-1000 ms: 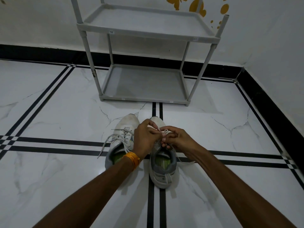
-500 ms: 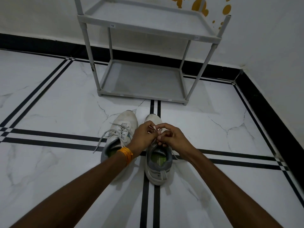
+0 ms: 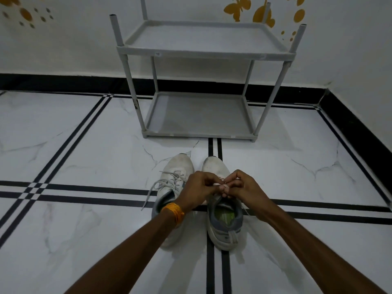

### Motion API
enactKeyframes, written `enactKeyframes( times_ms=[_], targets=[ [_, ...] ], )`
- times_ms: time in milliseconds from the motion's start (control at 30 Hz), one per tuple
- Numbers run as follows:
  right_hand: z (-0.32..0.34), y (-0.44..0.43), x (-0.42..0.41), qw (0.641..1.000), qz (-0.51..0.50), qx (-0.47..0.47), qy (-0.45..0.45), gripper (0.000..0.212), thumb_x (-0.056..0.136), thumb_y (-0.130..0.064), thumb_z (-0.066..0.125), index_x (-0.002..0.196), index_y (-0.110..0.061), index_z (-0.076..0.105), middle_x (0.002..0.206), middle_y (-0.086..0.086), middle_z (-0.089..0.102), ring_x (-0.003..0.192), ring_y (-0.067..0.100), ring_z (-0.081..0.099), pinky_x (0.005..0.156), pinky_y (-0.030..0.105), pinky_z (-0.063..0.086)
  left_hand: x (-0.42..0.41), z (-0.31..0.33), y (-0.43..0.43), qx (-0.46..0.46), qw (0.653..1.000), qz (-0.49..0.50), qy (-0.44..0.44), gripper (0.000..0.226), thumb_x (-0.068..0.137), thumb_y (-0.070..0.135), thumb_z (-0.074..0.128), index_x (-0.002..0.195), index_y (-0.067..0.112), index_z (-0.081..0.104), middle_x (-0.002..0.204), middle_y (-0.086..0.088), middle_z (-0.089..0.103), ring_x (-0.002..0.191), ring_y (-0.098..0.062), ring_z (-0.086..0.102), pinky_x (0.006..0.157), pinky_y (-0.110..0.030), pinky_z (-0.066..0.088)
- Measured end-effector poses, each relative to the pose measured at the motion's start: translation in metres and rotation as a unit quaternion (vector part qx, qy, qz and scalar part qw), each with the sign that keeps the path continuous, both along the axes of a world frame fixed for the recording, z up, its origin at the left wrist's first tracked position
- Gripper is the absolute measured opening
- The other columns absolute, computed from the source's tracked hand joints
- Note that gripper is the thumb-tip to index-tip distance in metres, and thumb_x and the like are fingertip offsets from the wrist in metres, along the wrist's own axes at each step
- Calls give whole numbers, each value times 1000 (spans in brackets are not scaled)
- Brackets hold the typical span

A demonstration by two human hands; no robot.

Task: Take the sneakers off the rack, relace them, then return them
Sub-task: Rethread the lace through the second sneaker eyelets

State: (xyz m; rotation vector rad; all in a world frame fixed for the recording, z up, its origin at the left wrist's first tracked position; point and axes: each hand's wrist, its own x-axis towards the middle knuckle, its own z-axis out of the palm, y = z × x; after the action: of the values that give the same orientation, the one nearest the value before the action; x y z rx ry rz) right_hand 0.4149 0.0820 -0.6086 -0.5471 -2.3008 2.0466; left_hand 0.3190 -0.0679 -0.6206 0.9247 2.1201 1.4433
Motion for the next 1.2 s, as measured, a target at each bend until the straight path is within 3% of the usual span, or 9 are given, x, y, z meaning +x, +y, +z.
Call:
enactKeyframes(
  times_ms=[267, 367, 467, 567, 667, 800, 933, 1033, 1200],
  targets=[
    [-9, -11, 3, 975, -91, 194, 63, 7, 84, -6, 72, 83, -9, 65, 76, -1, 71, 68, 5, 70, 62, 15, 55, 0, 4, 14, -178, 949, -13, 260, 19, 91, 19, 58, 97, 12, 75, 90, -11, 73, 84, -25, 66, 71, -27, 44],
    [-12, -14, 4, 974, -104, 186, 72, 7, 86, -7, 69, 86, -9, 63, 80, 0, 71, 72, 7, 70, 65, 19, 57, -4, 13, 16, -166, 986, 16, -22, 19, 91, 16, 60, 89, 3, 73, 75, -5, 66, 67, -14, 59, 62, -21, 39],
    [-10, -11, 4, 984, -83, 149, 55, 7, 88, -6, 66, 88, -11, 60, 85, 0, 70, 77, 8, 69, 68, 21, 56, -6, 22, 16, -81, 910, 68, -400, 16, 92, 2, 52, 79, 2, 61, 65, -5, 49, 56, -10, 43, 51, -19, 37],
    [-7, -5, 5, 974, -13, 217, 55, 12, 88, -17, 67, 98, -18, 61, 102, -2, 65, 94, 9, 62, 79, 19, 50, 1, 28, 17, -54, 876, 76, -473, 19, 95, -1, 46, 81, 3, 59, 64, -4, 49, 56, -8, 42, 45, -15, 36],
    [-3, 0, 5, 918, 35, 383, 95, 31, 82, -36, 68, 109, -22, 65, 116, -3, 58, 106, 11, 51, 89, 21, 42, -1, 29, 22, -70, 890, 91, -441, 15, 93, 2, 51, 83, 2, 62, 67, -5, 56, 57, -9, 48, 47, -16, 42],
    [9, 6, 1, 832, 57, 540, 113, 33, 91, -41, 46, 86, -16, 67, 87, 3, 67, 81, 21, 54, 74, 36, 43, -2, 29, 24, -89, 901, 108, -410, 8, 88, 5, 62, 80, 5, 63, 64, -3, 52, 56, -9, 45, 49, -18, 41],
    [6, 12, 0, 845, 56, 518, 119, 19, 96, -25, 55, 83, -11, 59, 80, 2, 59, 74, 16, 44, 66, 23, 32, -3, 30, 21, -90, 931, 117, -333, 12, 89, 9, 63, 85, -1, 69, 64, -5, 58, 55, -11, 49, 47, -17, 46],
    [-3, 31, 14, 840, 55, 531, 92, 17, 94, -19, 58, 80, -10, 57, 76, 2, 57, 72, 15, 40, 64, 26, 31, -16, 16, 6, -152, 973, 149, -90, 22, 86, 14, 65, 77, -4, 74, 67, -14, 71, 56, -20, 62, 61, -29, 55],
    [-37, 52, 49, 833, 84, 547, 29, 19, 93, -13, 56, 75, -9, 54, 71, 6, 56, 67, 15, 38, 61, 29, 29, -12, -4, -7, -267, 944, 145, 128, 29, 87, 22, 62, 70, 1, 72, 71, -18, 72, 60, -22, 60, 57, -28, 42]
  ],
)
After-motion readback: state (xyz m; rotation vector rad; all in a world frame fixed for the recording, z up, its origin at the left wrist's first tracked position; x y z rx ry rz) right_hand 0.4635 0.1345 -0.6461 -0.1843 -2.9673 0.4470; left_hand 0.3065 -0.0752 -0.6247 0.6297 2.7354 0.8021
